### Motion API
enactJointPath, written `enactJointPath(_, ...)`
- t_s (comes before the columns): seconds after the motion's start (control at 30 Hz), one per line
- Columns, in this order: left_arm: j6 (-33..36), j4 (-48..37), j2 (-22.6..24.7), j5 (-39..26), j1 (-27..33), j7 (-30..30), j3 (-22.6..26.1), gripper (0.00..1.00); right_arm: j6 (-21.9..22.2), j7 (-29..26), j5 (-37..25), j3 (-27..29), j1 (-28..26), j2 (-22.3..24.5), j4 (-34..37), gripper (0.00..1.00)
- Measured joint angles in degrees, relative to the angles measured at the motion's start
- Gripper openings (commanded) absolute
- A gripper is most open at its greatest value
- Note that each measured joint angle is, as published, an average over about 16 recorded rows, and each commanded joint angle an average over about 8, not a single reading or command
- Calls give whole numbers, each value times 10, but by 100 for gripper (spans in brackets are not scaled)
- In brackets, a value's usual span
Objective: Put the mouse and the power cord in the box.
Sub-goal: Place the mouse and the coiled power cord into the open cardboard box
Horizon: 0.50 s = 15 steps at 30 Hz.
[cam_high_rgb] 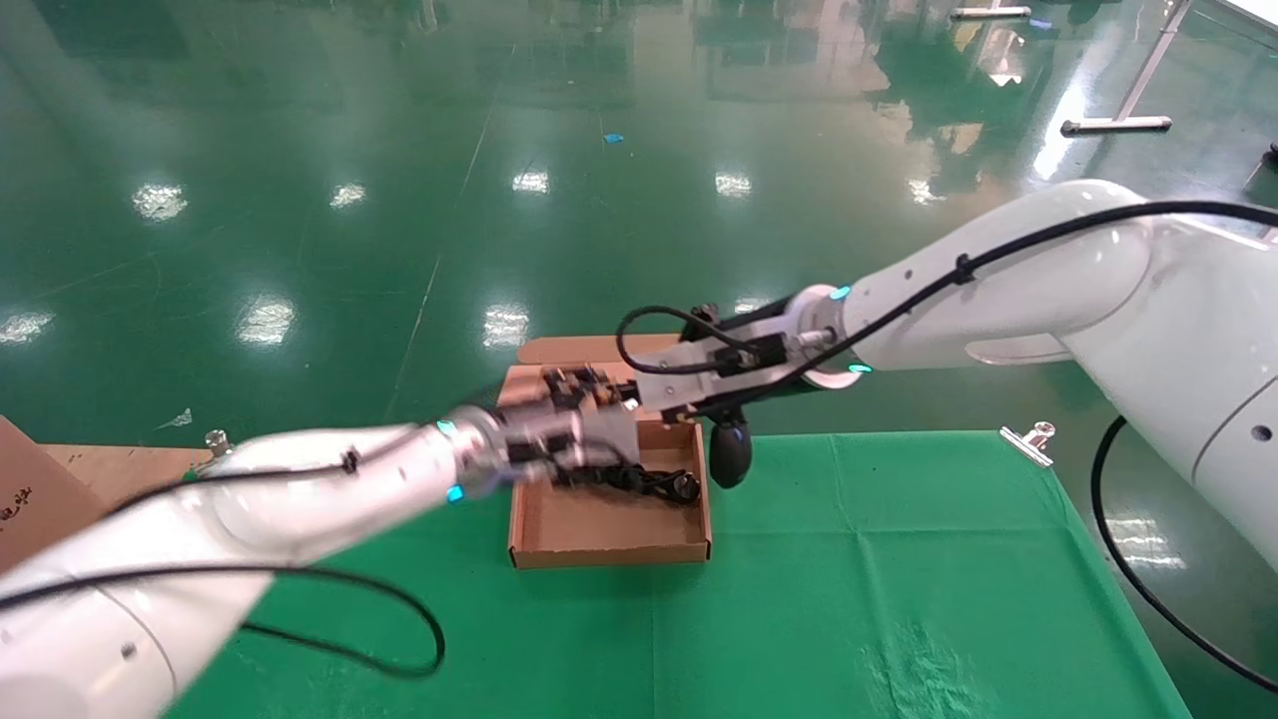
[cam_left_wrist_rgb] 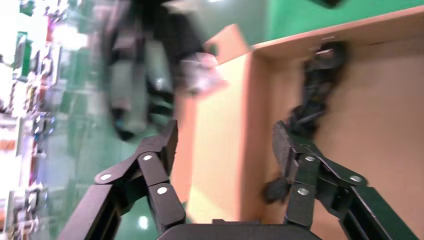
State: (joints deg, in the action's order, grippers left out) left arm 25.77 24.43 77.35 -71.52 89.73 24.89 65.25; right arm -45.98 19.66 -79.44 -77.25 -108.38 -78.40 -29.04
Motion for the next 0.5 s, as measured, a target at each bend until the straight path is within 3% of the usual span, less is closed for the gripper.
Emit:
enactJointPath(0.2,54,-13,-31,43,22,27,-21,100,26,-15,9,-17,3,-3,-42,0)
enactJointPath(0.5,198,-22,-123,119,21,117,-71,100,63,-53,15,-56,19,-5,-111,0)
